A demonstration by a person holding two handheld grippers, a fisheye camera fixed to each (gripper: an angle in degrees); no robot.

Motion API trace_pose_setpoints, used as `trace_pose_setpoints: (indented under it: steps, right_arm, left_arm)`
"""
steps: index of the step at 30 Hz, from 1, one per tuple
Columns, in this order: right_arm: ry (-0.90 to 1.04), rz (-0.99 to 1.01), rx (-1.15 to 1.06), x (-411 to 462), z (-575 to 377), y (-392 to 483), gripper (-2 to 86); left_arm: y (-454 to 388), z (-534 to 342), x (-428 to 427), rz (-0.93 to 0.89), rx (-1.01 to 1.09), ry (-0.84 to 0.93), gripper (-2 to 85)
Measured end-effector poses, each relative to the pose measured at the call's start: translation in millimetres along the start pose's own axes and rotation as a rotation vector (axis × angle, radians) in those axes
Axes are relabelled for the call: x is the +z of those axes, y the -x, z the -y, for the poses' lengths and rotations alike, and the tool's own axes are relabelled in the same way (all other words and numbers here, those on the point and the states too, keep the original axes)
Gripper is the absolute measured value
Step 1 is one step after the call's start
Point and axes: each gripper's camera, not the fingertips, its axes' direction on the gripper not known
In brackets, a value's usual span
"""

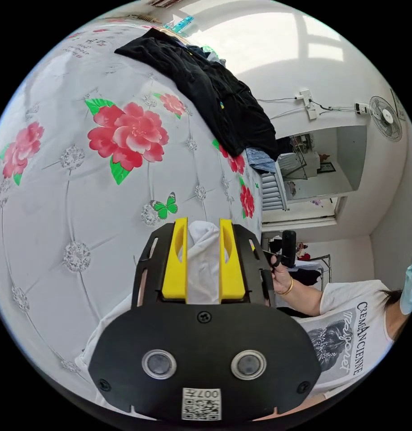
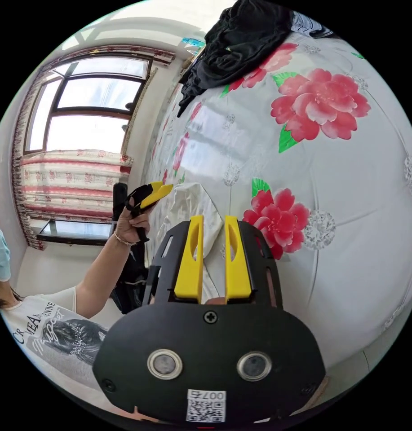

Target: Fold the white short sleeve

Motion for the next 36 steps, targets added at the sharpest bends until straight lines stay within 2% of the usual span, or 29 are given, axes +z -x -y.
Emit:
trace_pose_setpoints:
  steps: [3, 7, 11, 14, 18, 22, 25, 27, 30, 36]
  right_arm:
    - [0.042, 0.015, 0.028, 2.4, -2.0, 1.3, 1.3]
    - [0.059, 0.039, 0.044, 12.5, 4.4, 4.4, 1.2]
    - [0.07, 0.095, -0.012, 22.2, 12.8, 25.7, 0.1]
    - [0.028, 0.038, -0.173, 10.7, 11.2, 62.0, -0.1]
    - [0.102, -0.045, -0.329, 19.2, 8.3, 96.3, -0.3]
    - [0.089, -0.024, -0.432, 24.2, 5.9, 138.0, -0.3]
    - [0.11, -0.124, -0.7, 32.5, -12.1, 208.0, -0.3]
    - [0.191, -0.168, -0.899, 47.1, -33.1, 258.9, -0.3]
    - [0.287, -0.216, -1.079, 74.7, -65.1, 305.1, -0.3]
    - [0.501, -0.232, -1.234, 159.3, -124.7, 341.3, -0.2]
  left_arm:
    - [-5.9, 12.4, 27.0, 0.019, 0.011, 0.137, 12.2]
    - [0.4, 21.9, 36.6, -0.001, -0.037, 0.115, 10.2]
    - [-6.3, 20.5, 49.0, 0.022, 0.017, 0.143, 0.2]
    - [-8.1, 5.6, 28.1, -0.116, 0.061, 0.033, -0.7]
    - [7.7, -25.8, -20.0, -0.198, 0.044, -0.138, -0.9]
    - [16.4, -56.2, -35.6, -0.194, 0.029, -0.161, -1.0]
    - [11.2, -82.7, -50.7, -0.191, 0.088, -0.185, -1.0]
    - [3.8, -111.0, -69.9, -0.208, 0.154, -0.241, -1.0]
    - [-5.1, -162.9, -95.4, -0.221, 0.248, -0.362, -0.9]
    - [6.5, -276.2, -99.6, -0.11, 0.147, -0.425, -0.7]
